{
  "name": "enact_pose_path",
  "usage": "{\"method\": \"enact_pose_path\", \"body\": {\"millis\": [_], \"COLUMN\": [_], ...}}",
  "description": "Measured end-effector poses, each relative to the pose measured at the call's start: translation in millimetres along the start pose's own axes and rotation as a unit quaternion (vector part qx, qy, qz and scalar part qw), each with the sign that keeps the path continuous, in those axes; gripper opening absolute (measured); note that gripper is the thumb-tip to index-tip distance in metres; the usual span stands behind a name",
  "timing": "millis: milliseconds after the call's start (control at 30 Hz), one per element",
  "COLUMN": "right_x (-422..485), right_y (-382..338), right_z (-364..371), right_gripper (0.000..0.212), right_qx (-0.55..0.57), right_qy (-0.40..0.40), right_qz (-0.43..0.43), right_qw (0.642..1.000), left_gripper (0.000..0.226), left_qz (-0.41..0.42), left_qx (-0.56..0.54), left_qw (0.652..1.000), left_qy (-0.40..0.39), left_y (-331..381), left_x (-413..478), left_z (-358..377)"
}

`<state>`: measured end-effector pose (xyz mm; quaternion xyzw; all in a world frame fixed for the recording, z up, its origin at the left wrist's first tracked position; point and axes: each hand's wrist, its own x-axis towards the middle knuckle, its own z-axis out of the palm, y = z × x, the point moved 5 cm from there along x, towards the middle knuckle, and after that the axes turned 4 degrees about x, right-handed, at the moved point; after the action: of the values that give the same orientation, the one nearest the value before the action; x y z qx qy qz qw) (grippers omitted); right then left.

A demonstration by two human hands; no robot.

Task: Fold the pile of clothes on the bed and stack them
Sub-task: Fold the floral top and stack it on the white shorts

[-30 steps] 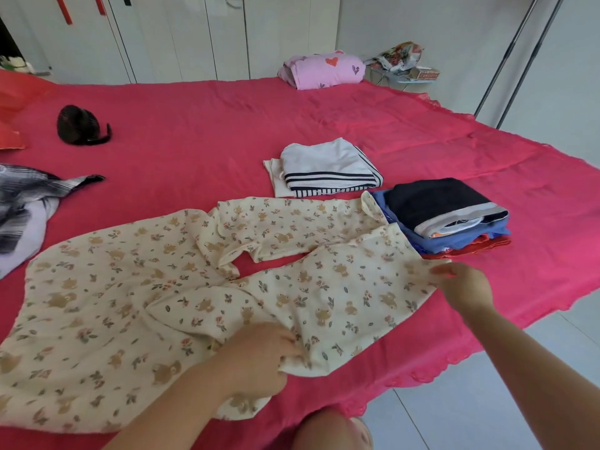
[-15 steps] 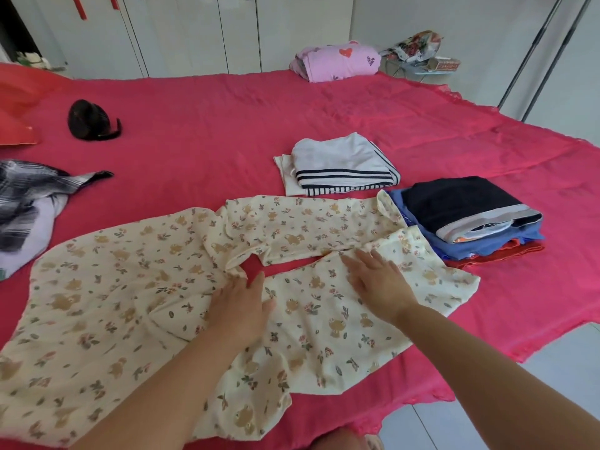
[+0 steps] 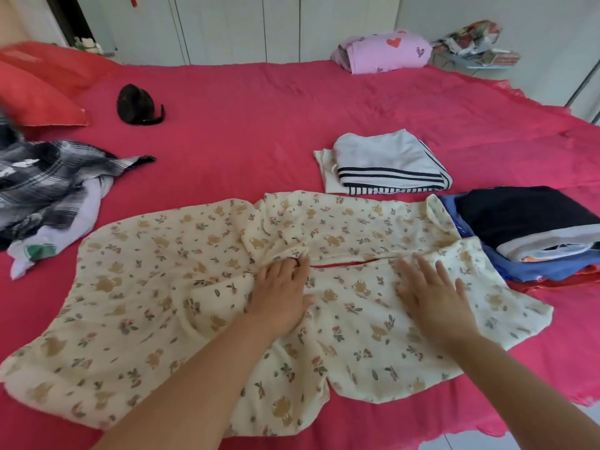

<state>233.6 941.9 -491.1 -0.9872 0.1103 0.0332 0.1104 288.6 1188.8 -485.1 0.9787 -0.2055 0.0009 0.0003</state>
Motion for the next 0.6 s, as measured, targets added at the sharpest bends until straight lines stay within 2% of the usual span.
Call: {"method": "enact_pose_path", "body": {"millis": [67,133,300,433,600], "right_x": [-1.6,4.2,19.5,27.4,58.3], "right_y": [-4.5,-6.3,-55.7,-122.8,-210.2], "right_z": [12.4,10.7,-29.9,-41.6,-41.6], "right_gripper": [0.054,0.054,0.046,0.043,0.039], "right_qx": [-0.035,-0.044,0.014,0.04,0.051], "right_qy": [-0.065,-0.09,0.002,0.0,-0.006], "right_qz": [-0.015,0.008,-0.014,-0.082,-0.155], "right_qw": [0.997,0.995,1.0,0.996,0.987], "left_gripper": [0.07,0.064,0.05,0.042,0.042], "left_qz": [0.012,0.014,-0.053,-0.132,-0.18], "left_qx": [-0.027,-0.049,-0.049,-0.04,-0.023], "left_qw": [0.999,0.996,0.99,0.986,0.983], "left_qy": [0.036,0.075,0.123,0.095,0.037], "left_y": [-3.6,-17.9,-95.3,-173.4,-256.6], "left_x": [-9.3,-21.0,-46.7,-61.2,-61.6], "left_z": [-6.2,-18.2,-48.8,-59.6,-59.9]}}
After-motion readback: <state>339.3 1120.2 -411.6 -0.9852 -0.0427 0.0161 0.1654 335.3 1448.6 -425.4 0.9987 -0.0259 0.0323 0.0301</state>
